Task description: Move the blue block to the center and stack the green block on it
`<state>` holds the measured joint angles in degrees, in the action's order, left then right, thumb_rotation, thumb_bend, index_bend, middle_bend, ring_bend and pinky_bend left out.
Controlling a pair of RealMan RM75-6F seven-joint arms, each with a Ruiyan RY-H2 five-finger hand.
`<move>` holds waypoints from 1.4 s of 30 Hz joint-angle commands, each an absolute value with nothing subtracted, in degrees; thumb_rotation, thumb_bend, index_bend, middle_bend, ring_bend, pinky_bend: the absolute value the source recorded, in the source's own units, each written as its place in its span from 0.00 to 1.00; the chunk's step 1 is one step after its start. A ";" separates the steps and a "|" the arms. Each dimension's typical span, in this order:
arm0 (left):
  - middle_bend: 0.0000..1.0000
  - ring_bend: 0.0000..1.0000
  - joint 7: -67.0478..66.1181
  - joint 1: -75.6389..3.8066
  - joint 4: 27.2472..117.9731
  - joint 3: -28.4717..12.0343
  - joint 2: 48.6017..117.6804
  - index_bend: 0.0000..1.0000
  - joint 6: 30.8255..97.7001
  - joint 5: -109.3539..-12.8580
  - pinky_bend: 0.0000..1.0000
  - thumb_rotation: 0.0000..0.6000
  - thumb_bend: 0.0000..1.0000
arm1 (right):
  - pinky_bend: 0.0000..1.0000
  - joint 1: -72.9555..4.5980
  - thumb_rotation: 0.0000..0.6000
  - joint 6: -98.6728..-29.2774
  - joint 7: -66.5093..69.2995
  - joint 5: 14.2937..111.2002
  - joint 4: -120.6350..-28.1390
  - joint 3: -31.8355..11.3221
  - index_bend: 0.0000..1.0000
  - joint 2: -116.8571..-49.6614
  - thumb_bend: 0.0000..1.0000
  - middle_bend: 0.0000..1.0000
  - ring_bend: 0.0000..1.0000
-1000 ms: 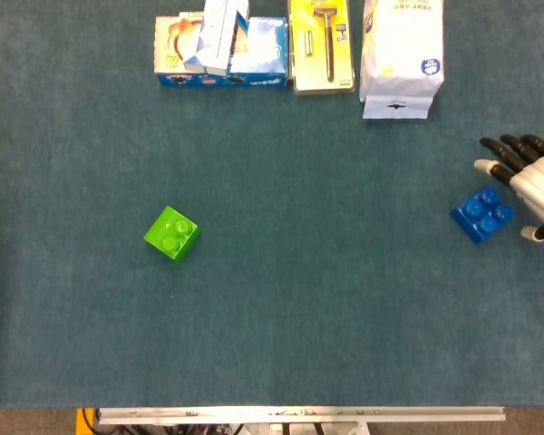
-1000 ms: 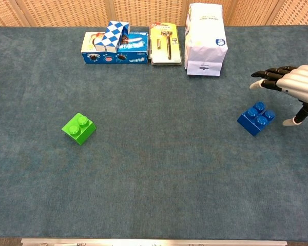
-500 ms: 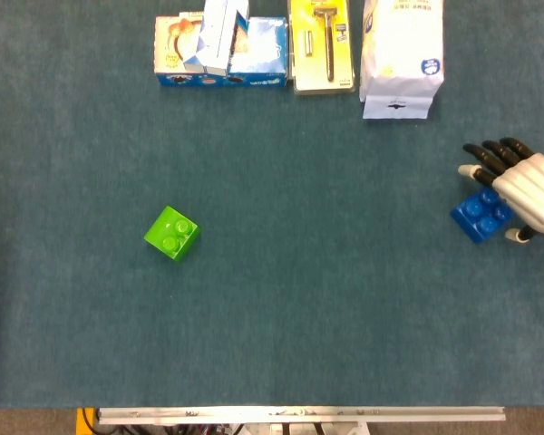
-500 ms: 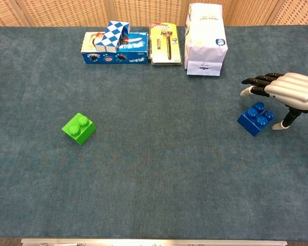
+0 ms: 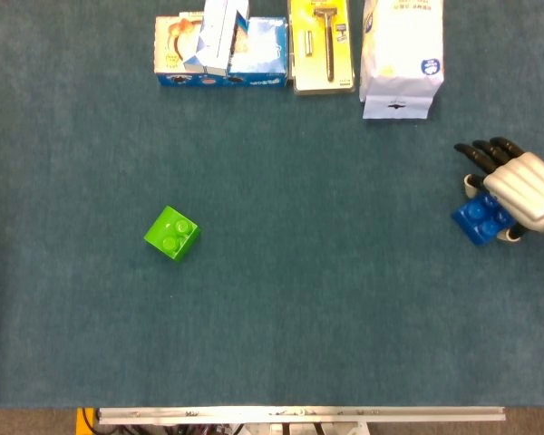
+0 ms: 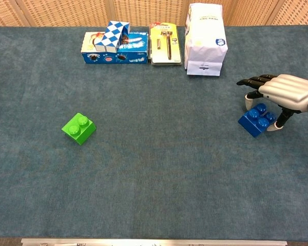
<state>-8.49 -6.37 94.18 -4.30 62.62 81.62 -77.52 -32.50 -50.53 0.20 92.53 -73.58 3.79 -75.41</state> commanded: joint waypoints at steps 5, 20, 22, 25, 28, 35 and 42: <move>0.32 0.21 -8.62 -6.38 94.21 -4.33 62.64 0.36 81.59 -77.45 0.35 1.00 0.39 | 0.09 -32.46 1.00 -51.73 1.06 92.23 -74.45 3.69 0.58 -74.98 0.02 0.07 0.00; 0.32 0.21 -9.52 -6.47 94.32 -4.06 62.81 0.36 81.78 -78.20 0.35 1.00 0.39 | 0.09 -34.48 1.00 -49.65 -7.05 82.30 -92.35 -1.76 0.59 -67.43 0.08 0.08 0.00; 0.32 0.21 -9.51 -6.43 94.37 -4.04 62.81 0.36 81.89 -78.30 0.35 1.00 0.39 | 0.09 -35.39 1.00 -48.47 -9.62 80.05 -95.02 -2.66 0.59 -66.48 0.09 0.08 0.00; 0.33 0.21 -9.59 -6.33 94.58 -4.06 62.67 0.36 82.01 -78.18 0.35 1.00 0.39 | 0.09 -36.80 1.00 -46.81 -13.02 76.25 -98.51 -3.88 0.59 -65.58 0.09 0.08 0.00; 0.35 0.21 -9.54 -6.30 94.72 -4.09 62.49 0.36 82.08 -78.22 0.35 1.00 0.39 | 0.09 -38.04 1.00 -45.78 -16.04 71.99 -101.11 -4.89 0.59 -65.28 0.09 0.08 0.00; 0.34 0.21 -8.96 -6.05 93.82 -3.31 61.83 0.36 81.84 -79.10 0.35 1.00 0.39 | 0.09 -42.23 1.00 -45.26 -23.78 59.27 -106.21 -7.01 0.59 -65.59 0.11 0.09 0.00; 0.34 0.21 -8.07 -5.99 91.52 -2.30 61.39 0.36 81.40 -80.71 0.35 1.00 0.39 | 0.08 -47.66 1.00 -49.79 -34.30 47.36 -109.56 -7.24 0.59 -68.16 0.12 0.09 0.00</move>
<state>-8.26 -6.01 91.75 -2.47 61.48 81.45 -80.47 -45.22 -47.72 -30.71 51.05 -107.84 -6.92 -66.86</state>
